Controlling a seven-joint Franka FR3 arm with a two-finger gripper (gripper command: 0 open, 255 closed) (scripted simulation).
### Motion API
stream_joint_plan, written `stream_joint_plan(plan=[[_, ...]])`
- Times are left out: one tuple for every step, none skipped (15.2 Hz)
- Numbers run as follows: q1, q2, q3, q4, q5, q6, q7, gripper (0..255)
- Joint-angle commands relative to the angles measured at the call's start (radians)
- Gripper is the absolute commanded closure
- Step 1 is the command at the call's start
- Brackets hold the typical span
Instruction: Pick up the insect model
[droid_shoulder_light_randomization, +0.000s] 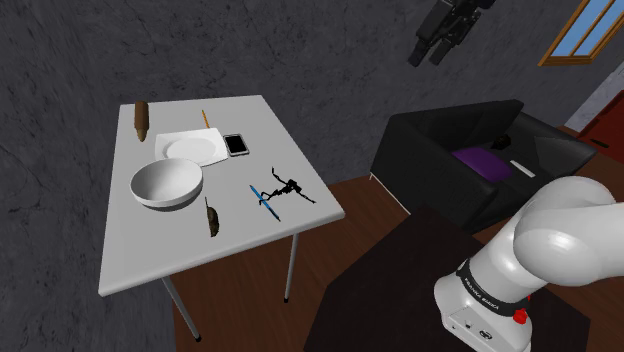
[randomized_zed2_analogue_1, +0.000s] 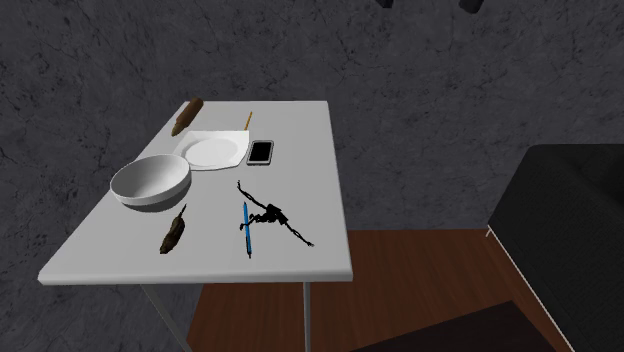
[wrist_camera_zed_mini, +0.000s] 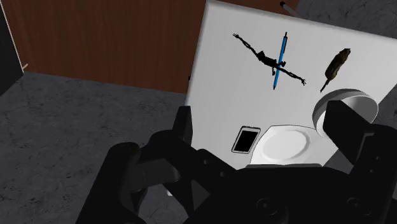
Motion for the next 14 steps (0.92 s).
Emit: stream_joint_plan(plan=[[0.000,0.000,0.000,0.000,0.000,0.000,0.000,0],[0.005,0.031,0.008,-0.001,0.001,0.020,-0.001,0],[0.010,0.063,0.016,0.000,0.002,0.039,-0.002,0],[0.015,0.095,0.024,0.001,0.002,0.058,-0.003,0],[0.019,0.128,0.031,0.003,0.003,0.076,-0.004,0],[0.024,0.161,0.039,0.006,0.003,0.094,-0.004,0],[0.028,0.195,0.047,0.010,0.003,0.112,-0.005,0],[0.032,0.229,0.055,0.015,0.002,0.129,-0.005,0],[0.036,0.264,0.063,0.021,0.001,0.146,-0.005,0],[0.040,0.299,0.071,0.028,0.000,0.162,-0.005,0],[0.043,0.334,0.078,0.036,-0.002,0.177,-0.005,0],[0.047,0.370,0.086,0.045,-0.004,0.192,-0.004,0],[0.050,0.406,0.094,0.054,-0.007,0.206,-0.004,0],[0.054,0.443,0.101,0.065,-0.010,0.220,-0.003,0]])
